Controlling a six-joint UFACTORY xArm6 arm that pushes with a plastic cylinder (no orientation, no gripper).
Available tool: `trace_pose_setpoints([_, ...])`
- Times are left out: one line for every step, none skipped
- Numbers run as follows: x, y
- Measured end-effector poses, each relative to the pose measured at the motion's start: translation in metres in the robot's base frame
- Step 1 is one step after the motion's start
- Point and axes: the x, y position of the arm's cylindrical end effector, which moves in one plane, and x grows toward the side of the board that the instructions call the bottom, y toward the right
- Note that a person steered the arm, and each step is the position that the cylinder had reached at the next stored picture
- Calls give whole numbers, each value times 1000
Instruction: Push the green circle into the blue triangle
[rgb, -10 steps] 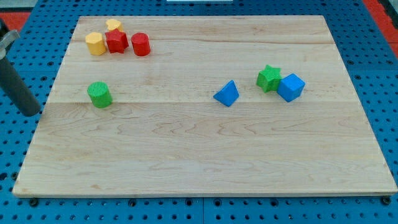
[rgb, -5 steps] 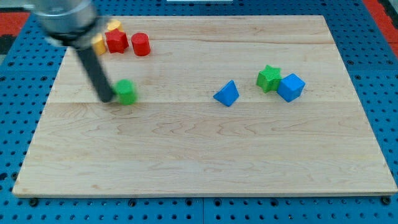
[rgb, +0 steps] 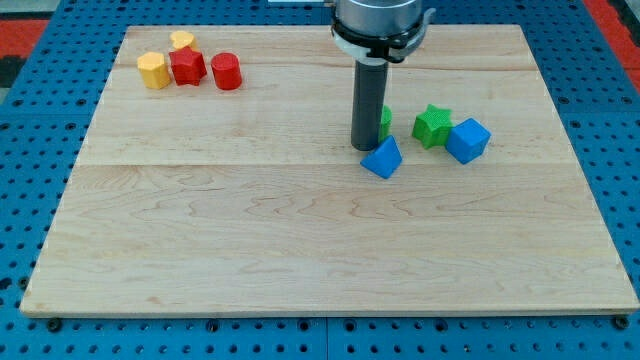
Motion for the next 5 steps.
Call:
trace_pose_setpoints([0, -48])
trace_pose_setpoints([0, -114])
trace_pose_setpoints([53, -76])
trace_pose_setpoints([57, -27])
trace_pose_setpoints([54, 4])
